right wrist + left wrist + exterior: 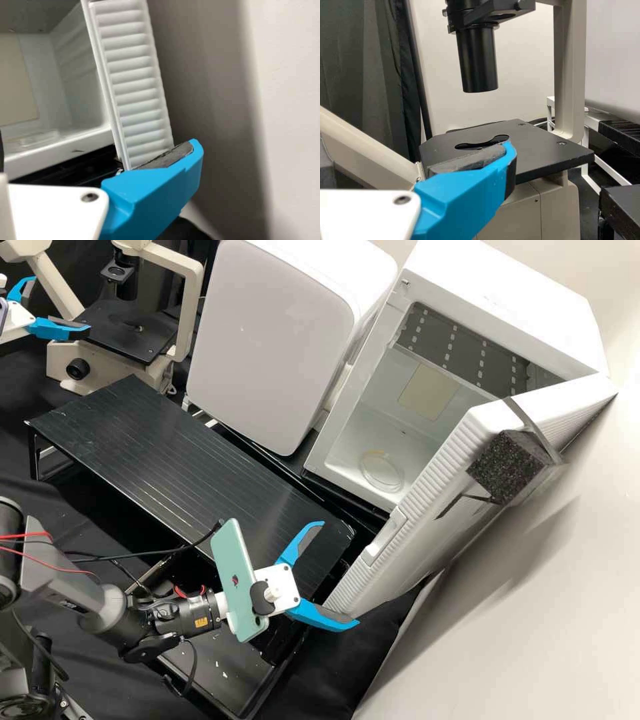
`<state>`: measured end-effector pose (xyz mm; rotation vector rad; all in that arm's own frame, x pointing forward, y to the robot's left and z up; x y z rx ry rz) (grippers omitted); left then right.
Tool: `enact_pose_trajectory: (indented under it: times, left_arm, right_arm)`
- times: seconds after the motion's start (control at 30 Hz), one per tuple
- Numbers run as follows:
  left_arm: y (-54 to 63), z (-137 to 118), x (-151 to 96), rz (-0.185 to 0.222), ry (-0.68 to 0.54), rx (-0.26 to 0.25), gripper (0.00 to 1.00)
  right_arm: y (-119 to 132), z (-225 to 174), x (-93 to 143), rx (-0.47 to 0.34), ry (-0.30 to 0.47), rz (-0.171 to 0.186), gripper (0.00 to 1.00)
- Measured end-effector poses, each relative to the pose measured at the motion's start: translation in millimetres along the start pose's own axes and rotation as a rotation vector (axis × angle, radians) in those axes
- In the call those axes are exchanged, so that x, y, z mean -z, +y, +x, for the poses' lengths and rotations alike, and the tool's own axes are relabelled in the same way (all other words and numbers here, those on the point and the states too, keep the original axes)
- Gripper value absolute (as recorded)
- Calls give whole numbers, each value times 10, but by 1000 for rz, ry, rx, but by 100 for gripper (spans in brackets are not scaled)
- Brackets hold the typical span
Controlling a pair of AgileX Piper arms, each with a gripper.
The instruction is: Close the incubator door
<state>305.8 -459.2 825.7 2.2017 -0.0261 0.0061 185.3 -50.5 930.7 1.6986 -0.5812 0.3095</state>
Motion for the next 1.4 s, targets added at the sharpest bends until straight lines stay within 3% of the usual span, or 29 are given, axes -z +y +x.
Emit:
enact_pose_trajectory:
  times: [0.2,0.33,0.67,0.8,0.87,0.93,1.1,1.23,1.4]
  left_arm:
    - [0,0,0,0,0,0,100]
    - [0,0,0,0,0,0,100]
    - [0,0,0,0,0,0,100]
    - [0,0,0,0,0,0,100]
    - [0,0,0,0,0,0,100]
    - [0,0,0,0,0,0,100]
    - [0,0,0,0,0,0,100]
    - [0,0,0,0,0,0,100]
    - [0,0,0,0,0,0,100]
  right_arm:
    - [13,-27,59,39,19,146,100]
    - [-48,-38,124,84,26,183,100]
    - [-256,-107,414,216,111,212,100]
    - [-316,-195,652,293,280,178,100]
    - [-294,-265,793,292,378,177,100]
    - [-269,-329,849,281,423,180,100]
    - [-258,-454,864,274,445,180,100]
    - [-305,-530,823,253,421,201,100]
    - [-385,-608,772,262,396,204,100]
